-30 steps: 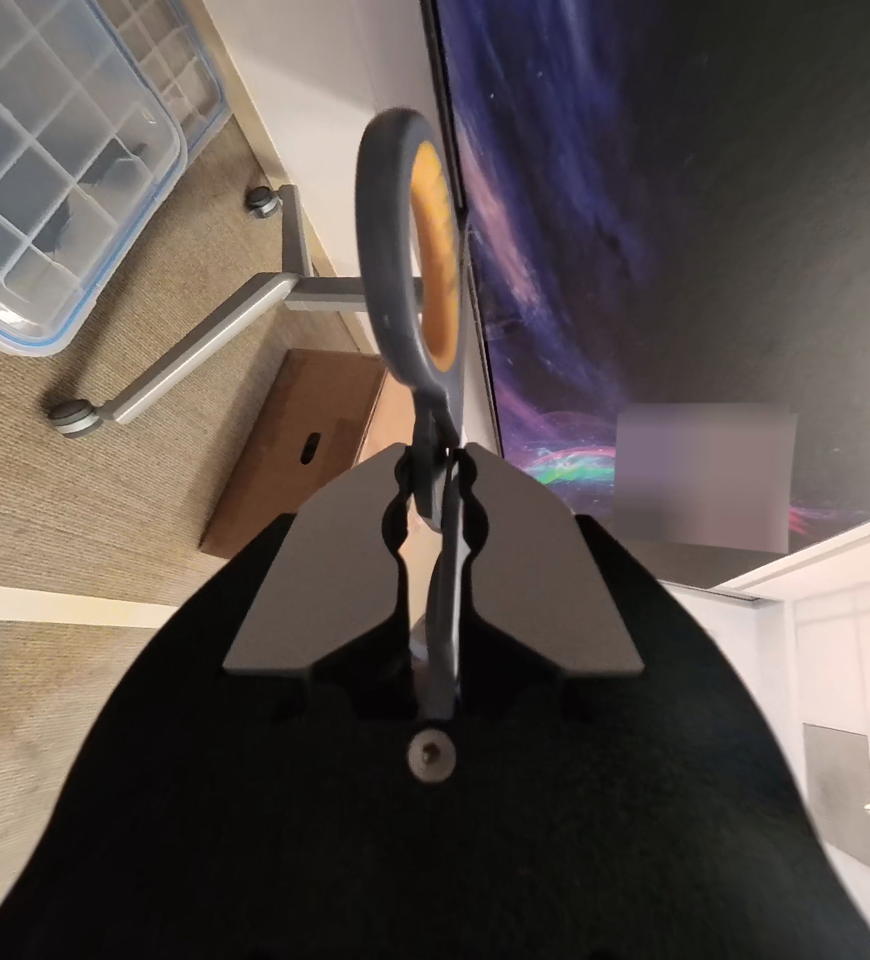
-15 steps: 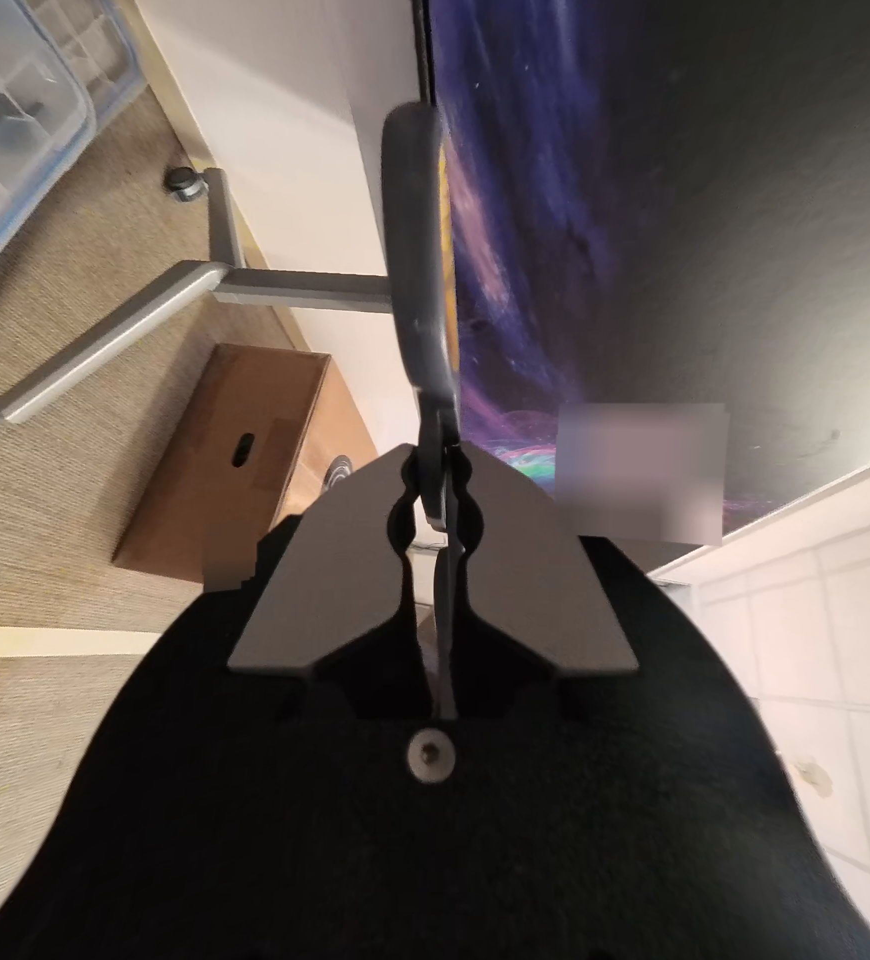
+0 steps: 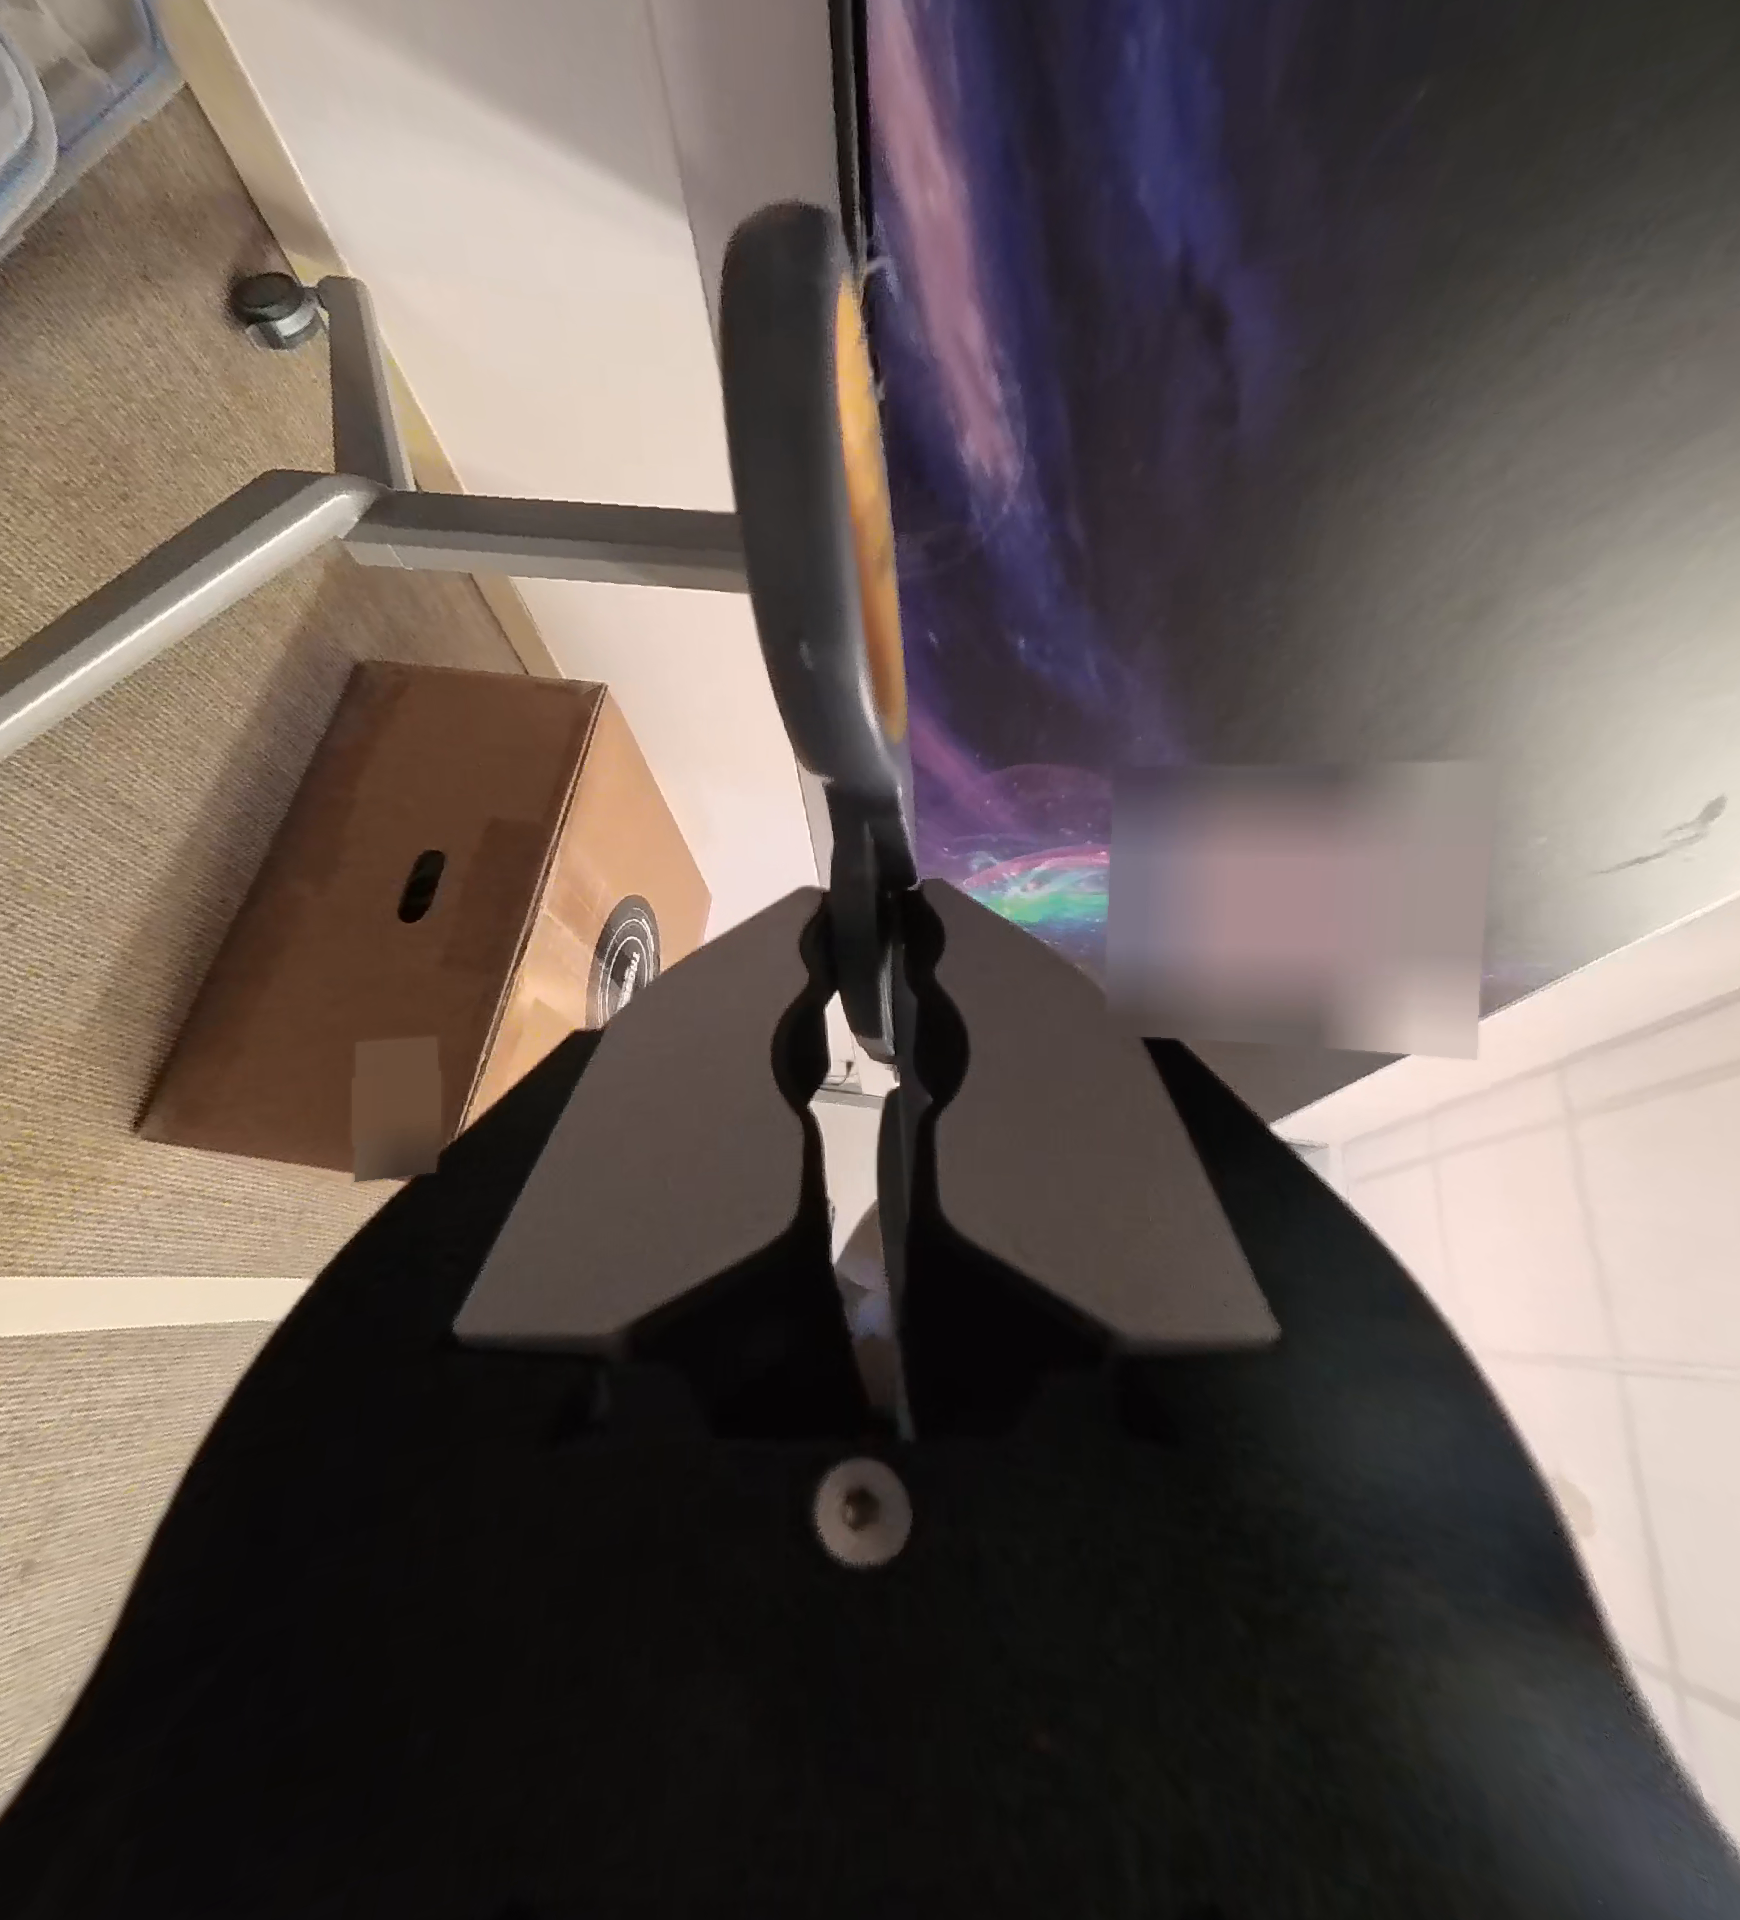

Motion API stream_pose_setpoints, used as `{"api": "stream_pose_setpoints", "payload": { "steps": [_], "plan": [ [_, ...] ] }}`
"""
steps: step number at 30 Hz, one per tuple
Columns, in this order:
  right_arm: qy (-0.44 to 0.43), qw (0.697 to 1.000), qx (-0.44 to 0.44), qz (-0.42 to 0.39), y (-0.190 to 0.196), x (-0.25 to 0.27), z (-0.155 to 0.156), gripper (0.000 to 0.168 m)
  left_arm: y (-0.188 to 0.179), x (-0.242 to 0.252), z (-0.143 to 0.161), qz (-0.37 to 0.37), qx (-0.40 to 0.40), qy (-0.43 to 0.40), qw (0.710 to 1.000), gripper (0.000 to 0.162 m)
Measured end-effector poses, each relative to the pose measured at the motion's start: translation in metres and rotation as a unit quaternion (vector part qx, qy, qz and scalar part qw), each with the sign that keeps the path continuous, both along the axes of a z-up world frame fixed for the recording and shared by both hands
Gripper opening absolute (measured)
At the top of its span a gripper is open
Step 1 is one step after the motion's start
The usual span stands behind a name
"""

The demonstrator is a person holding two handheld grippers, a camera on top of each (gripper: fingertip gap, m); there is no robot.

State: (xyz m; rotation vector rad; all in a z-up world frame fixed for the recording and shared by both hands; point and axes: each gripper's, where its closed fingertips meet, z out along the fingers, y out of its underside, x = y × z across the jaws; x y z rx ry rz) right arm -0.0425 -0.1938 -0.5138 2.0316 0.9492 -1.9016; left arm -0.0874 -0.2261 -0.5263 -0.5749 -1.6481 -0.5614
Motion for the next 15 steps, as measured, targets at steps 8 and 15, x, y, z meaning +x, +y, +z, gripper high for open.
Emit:
{"api": "stream_pose_setpoints", "payload": {
  "steps": [8,15],
  "plan": [
    [0.000,1.000,0.003,-0.009,0.017,0.005,-0.003,0.000,0.019,0.004,-0.001,-0.015,-0.005,-0.002,1.000,0.011],
    [0.001,1.000,0.005,-0.016,0.043,0.011,-0.002,0.000,0.046,0.008,0.001,-0.019,-0.005,-0.004,1.000,0.011]
  ]
}}
